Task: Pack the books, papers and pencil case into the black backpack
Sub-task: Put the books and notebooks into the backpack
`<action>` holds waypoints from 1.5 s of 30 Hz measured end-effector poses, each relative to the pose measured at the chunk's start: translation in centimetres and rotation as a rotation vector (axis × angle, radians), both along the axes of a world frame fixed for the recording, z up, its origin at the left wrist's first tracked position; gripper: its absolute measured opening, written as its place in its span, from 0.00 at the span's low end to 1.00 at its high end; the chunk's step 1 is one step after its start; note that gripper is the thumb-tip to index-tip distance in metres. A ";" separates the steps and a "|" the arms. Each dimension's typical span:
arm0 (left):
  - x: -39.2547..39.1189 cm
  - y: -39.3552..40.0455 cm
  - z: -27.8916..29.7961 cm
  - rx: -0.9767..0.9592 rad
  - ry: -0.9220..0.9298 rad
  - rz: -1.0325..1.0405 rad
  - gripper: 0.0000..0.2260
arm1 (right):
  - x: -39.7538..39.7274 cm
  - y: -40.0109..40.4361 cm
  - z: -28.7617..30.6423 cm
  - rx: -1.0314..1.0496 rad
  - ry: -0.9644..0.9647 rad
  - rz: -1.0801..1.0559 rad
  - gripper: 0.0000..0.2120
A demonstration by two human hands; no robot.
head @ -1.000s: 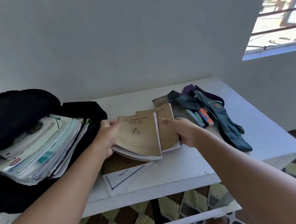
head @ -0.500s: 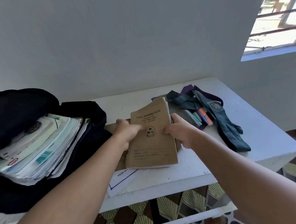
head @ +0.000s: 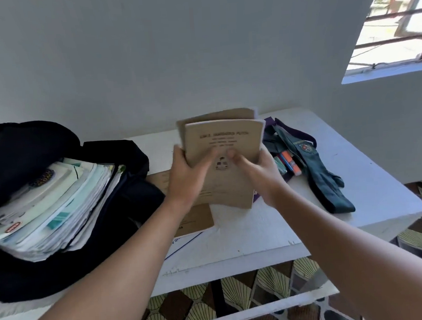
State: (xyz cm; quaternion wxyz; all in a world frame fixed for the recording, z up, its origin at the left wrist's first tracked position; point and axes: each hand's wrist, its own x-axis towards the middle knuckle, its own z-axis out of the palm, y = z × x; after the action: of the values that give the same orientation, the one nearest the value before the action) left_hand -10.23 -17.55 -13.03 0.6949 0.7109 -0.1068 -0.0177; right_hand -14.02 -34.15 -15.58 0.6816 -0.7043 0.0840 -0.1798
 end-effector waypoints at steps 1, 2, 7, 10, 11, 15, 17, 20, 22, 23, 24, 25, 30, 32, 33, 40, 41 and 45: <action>-0.2 0.2 -1.0 0.063 0.047 -0.022 0.16 | 0.0 -0.2 -0.7 0.006 0.021 -0.013 0.18; 0.0 0.2 -1.7 0.105 0.069 -0.040 0.15 | 0.1 -0.3 -1.0 0.015 0.032 -0.040 0.19; 2.0 -1.0 -0.4 0.270 0.147 -0.046 0.16 | 1.3 -0.9 1.7 -0.190 0.071 -0.248 0.23; 2.2 -1.5 0.0 0.501 0.231 -0.081 0.24 | 1.7 -1.6 1.7 -0.284 0.282 -0.258 0.26; 2.0 -1.3 -0.1 0.608 0.229 -0.113 0.26 | 1.7 -1.8 1.3 -0.336 0.377 -0.241 0.27; 1.7 1.1 -1.4 0.979 0.115 -0.201 0.28 | 1.7 -1.9 0.7 -0.669 0.636 -0.315 0.38; 2.1 3.0 -1.4 1.140 -0.038 -0.194 0.22 | 1.6 -0.8 1.2 -0.646 0.509 -0.289 0.35; 2.6 5.5 -0.7 1.435 -0.162 -0.280 0.13 | 1.5 2.1 1.8 -0.689 0.259 -0.144 0.24; 2.3 6.8 0.1 1.665 -0.146 -0.331 0.07 | 1.5 4.8 2.2 -0.638 0.243 0.096 0.21; 2.2 7.3 0.4 1.755 -0.158 -0.327 0.06 | 1.5 6.0 2.0 -0.629 0.308 0.242 0.23; 2.0 7.8 0.7 1.819 -0.183 -0.310 0.07 | 1.7 7.2 1.6 -0.653 0.396 0.372 0.26; 1.9 8.4 0.9 1.868 -0.210 -0.289 0.08 | 1.8 8.1 0.9 -0.710 0.483 0.455 0.29; 1.9 11.6 0.5 2.064 -0.301 -0.179 0.14 | 2.2 9.1 -0.1 -0.919 0.609 0.375 0.33; 1.9 12.7 -0.3 2.059 -0.284 -0.117 0.18 | 2.5 9.6 0.0 -0.985 0.638 0.358 0.34; 1.8 13.0 -0.5 2.042 -0.270 -0.101 0.20 | 2.5 9.8 -0.1 -1.015 0.642 0.352 0.35; 1.0 12.5 -0.5 2.041 -0.106 -0.049 0.41 | 2.8 10.9 -0.5 -1.096 0.710 0.329 0.45; 0.8 12.3 -0.9 2.062 -0.088 -0.021 0.44 | 2.8 10.9 -0.6 -1.102 0.725 0.329 0.47; 0.0 11.5 -2.5 2.043 -0.045 0.045 0.50 | 2.5 10.4 -0.9 -1.027 0.756 0.303 0.55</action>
State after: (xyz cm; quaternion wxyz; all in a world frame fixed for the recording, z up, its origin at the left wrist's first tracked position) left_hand -10.18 -6.02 -15.48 -0.2455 0.9657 -0.0404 -0.0741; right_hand -11.56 -23.73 -16.46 0.2000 -0.9589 0.1210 0.1607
